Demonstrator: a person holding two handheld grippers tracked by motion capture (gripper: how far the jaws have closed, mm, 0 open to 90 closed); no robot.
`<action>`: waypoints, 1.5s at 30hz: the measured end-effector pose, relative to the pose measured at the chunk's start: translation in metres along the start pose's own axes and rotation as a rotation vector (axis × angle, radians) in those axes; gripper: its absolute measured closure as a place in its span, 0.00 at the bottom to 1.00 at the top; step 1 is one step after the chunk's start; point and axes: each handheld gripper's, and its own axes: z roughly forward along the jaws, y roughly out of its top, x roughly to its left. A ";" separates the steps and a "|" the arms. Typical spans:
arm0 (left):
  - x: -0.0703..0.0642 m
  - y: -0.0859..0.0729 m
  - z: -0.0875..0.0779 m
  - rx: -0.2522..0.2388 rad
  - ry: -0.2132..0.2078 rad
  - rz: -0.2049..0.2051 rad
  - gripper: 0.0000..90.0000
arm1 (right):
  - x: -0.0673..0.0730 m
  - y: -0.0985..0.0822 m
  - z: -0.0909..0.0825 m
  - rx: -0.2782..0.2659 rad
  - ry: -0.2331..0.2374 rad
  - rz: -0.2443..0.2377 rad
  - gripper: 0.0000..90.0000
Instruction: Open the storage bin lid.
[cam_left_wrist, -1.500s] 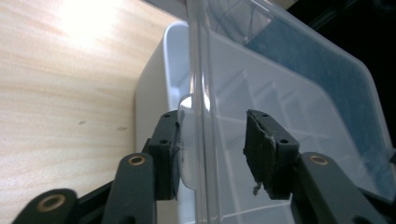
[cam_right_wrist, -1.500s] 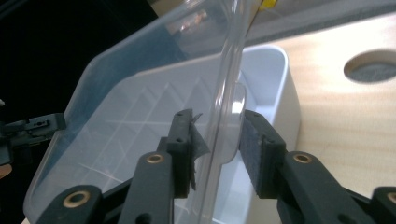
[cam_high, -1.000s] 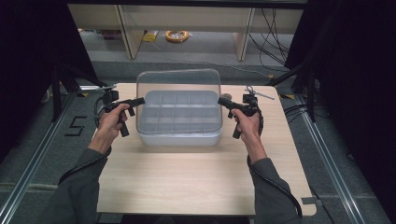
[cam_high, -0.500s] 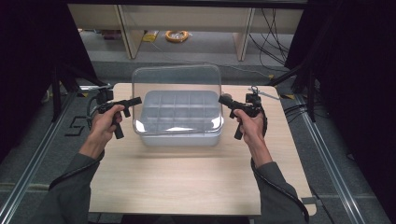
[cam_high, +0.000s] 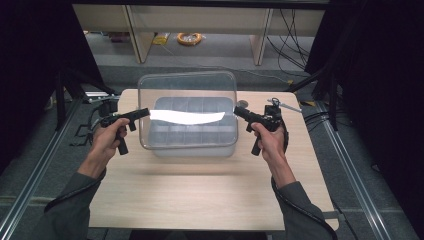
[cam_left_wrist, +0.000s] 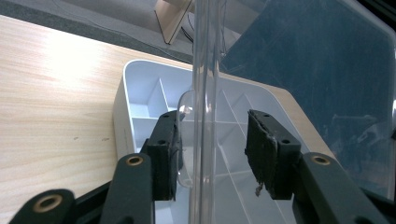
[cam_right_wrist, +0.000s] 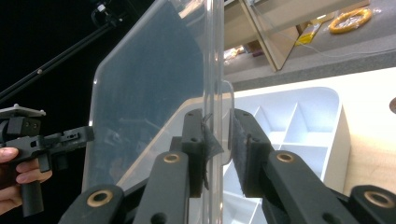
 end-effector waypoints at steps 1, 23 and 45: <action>-0.002 -0.002 -0.003 -0.003 0.001 0.001 0.61 | -0.001 -0.001 -0.001 -0.008 -0.003 -0.036 0.85; -0.020 -0.039 -0.037 -0.016 -0.016 0.071 0.63 | 0.011 -0.027 -0.038 -0.001 0.032 -0.072 0.86; -0.016 -0.092 -0.051 0.038 -0.054 0.073 0.65 | 0.007 -0.083 -0.070 0.043 0.014 -0.066 0.86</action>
